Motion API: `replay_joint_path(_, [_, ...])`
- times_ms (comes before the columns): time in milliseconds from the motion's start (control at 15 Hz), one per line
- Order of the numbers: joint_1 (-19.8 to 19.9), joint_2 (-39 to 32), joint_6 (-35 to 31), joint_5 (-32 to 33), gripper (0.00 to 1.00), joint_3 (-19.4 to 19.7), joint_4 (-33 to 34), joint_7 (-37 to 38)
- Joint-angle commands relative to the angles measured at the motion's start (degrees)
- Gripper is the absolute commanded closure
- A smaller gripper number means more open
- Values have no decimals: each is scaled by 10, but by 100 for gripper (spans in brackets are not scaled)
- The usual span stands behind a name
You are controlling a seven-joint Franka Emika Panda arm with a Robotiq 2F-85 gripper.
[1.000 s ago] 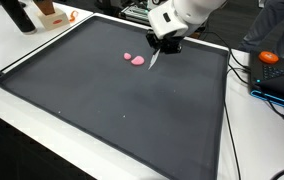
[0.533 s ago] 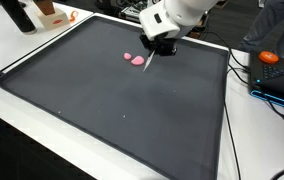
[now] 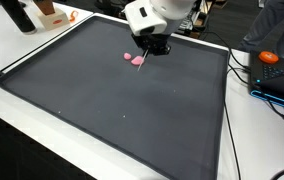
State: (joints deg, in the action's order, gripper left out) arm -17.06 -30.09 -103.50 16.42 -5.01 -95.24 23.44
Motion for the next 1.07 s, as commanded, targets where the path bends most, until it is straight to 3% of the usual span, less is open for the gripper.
replay_joint_path(0, [26,7,-5,-48,99,2,5,-28])
replay_joint_path(533, [100,46,-24,-153,99,20,-19,-70])
replay_joint_path(1000, [169,87,-59,-260,99,39,-84,-116])
